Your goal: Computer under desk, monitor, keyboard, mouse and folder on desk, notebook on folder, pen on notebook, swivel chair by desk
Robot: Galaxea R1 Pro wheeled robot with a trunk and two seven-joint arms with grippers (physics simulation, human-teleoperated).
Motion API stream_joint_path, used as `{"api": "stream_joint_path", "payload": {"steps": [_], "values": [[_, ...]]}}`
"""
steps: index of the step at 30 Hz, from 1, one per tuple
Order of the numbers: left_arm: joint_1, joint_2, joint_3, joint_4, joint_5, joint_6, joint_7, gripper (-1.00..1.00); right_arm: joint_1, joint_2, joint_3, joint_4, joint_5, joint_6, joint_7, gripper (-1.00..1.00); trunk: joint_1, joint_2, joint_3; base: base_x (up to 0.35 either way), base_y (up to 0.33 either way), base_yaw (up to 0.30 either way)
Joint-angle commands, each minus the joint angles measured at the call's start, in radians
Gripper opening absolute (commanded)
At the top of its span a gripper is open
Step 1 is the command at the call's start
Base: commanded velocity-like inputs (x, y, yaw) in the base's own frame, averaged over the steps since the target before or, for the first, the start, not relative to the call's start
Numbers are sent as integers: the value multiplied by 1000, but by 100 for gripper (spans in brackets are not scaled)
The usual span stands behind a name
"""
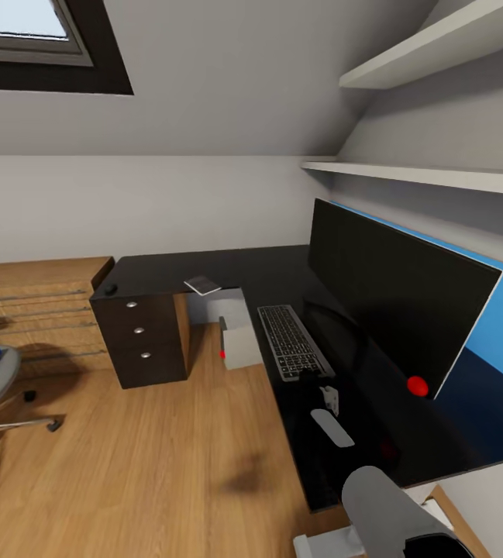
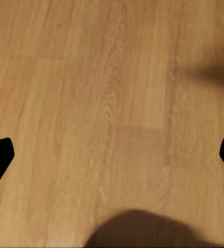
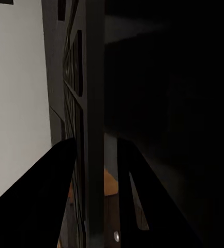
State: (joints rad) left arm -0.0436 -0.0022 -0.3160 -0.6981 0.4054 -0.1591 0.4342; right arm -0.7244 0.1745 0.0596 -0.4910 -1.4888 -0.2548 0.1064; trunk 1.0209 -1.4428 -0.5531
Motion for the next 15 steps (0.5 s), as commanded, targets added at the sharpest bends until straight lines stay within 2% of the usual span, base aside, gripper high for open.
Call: {"api": "stream_joint_path", "payload": {"steps": [1, 6, 10, 15], "values": [[-1, 1, -6, 0, 11, -6, 6, 100, 0, 0, 3, 2, -13, -6, 5, -100, 0, 0, -1, 194, 0, 0], [-1, 1, -6, 0, 11, -5, 6, 100, 0, 0, 3, 2, -13, -6, 5, -100, 0, 0, -1, 64, 8, 0], [-1, 1, -6, 0, 10, -5, 5, 100, -1, 0, 3, 2, -13, -6, 4, -100, 0, 0, -1, 173, 102, 0], [-1, 2, -6, 0, 12, -5, 5, 100, 0, 0, 3, 2, -13, -6, 4, -100, 0, 0, -1, 21, 11, 0]]}}
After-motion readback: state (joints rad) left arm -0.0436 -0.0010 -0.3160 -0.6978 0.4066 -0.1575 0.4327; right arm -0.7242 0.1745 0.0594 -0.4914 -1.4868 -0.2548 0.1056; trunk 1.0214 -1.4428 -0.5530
